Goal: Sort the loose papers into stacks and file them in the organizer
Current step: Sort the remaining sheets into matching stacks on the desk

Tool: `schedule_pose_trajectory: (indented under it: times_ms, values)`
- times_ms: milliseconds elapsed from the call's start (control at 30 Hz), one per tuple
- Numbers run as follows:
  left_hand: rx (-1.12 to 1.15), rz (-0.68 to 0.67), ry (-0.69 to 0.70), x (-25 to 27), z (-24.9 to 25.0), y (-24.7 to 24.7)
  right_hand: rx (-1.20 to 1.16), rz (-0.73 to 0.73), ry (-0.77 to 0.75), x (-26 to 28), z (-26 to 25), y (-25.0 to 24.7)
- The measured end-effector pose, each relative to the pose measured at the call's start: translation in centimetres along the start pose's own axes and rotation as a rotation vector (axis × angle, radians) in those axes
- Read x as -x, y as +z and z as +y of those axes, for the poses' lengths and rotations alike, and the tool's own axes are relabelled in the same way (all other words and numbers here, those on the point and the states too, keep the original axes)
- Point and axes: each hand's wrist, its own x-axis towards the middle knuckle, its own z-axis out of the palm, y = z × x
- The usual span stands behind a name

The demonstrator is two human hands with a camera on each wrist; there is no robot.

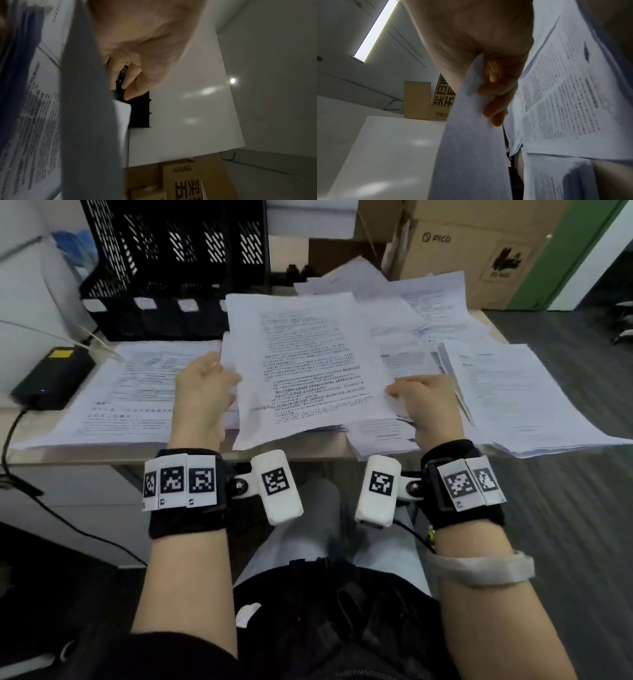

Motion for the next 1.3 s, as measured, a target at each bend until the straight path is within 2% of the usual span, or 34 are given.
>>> schedule_pose_trajectory:
  times_ms: [333,733,900,1167,1300]
  values:
    - [-0.115,-0.012,-0.058,-0.9,-0.2,-3.7,-0.061,-0.044,0.083,-0.2,2.1,5.8]
    - [-0.161,-0.002,-0.01,-1.4,0.4,-4.2,0.093,-0.012,0.021,-0.9,2.8,9.2]
    - [-0.225,-0.061,0.036,-1.6,1.7,-2.2,0.037,0.062,0.0,-1.3,1.7,8.2]
    - [-0.352,-0.231,0.172,-2.6,6.8,3.9,0.113,-0.156,-0.062,-3.0,-3.1,4.8]
    - [-0.368,-0.304,0.142,-3.8,8.0,7.9,0.254,-0.2,-0.069,-5.7,-5.6,2.9]
